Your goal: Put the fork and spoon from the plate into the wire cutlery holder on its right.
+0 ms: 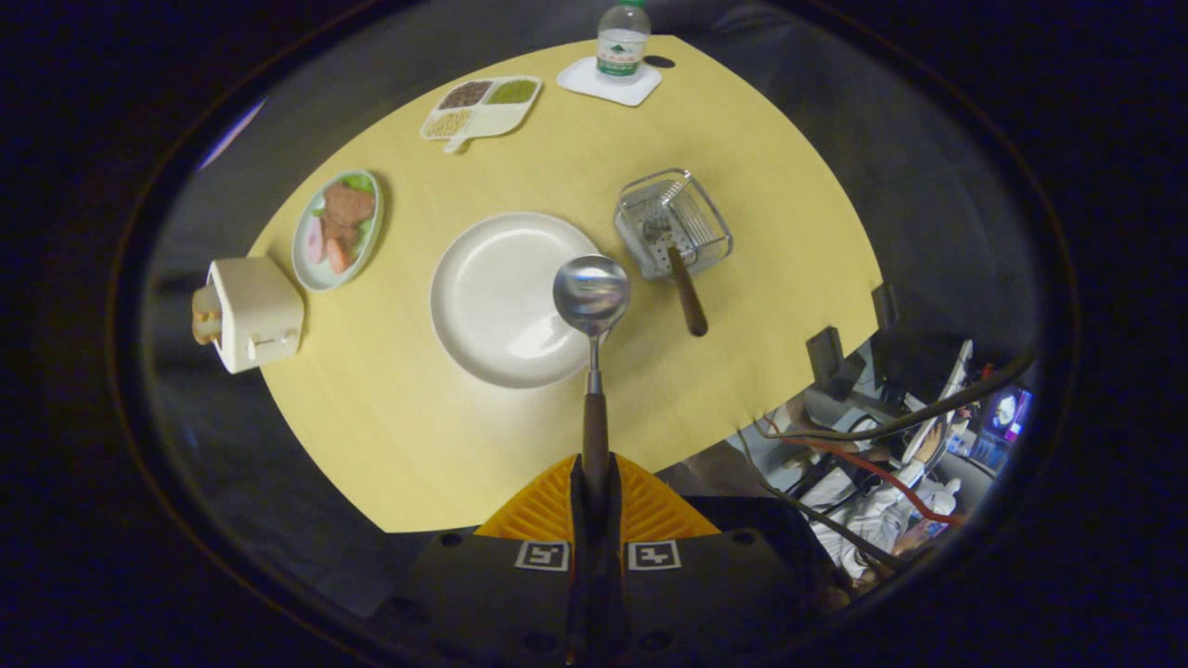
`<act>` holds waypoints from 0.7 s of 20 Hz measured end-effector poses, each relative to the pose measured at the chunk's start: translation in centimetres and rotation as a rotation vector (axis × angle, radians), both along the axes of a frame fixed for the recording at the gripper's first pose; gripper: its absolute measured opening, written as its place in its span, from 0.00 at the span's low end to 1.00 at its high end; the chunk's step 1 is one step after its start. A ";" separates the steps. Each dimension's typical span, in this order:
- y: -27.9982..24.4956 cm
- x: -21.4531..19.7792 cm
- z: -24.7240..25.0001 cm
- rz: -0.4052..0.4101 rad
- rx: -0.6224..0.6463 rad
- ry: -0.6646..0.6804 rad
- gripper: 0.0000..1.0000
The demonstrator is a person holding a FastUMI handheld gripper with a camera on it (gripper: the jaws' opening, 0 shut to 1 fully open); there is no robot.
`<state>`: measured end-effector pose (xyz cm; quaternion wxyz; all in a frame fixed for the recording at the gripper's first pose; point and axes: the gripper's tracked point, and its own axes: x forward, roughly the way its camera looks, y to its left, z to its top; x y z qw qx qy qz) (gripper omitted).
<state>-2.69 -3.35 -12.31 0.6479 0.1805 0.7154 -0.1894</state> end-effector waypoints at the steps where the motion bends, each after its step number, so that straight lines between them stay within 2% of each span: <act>1: -0.9 0.4 -0.3 -0.017 0.001 0.007 0.09; 7: -5.1 2.7 -3.0 -0.112 0.021 0.058 0.09; 14: -7.5 4.6 -5.9 -0.166 0.047 0.095 0.10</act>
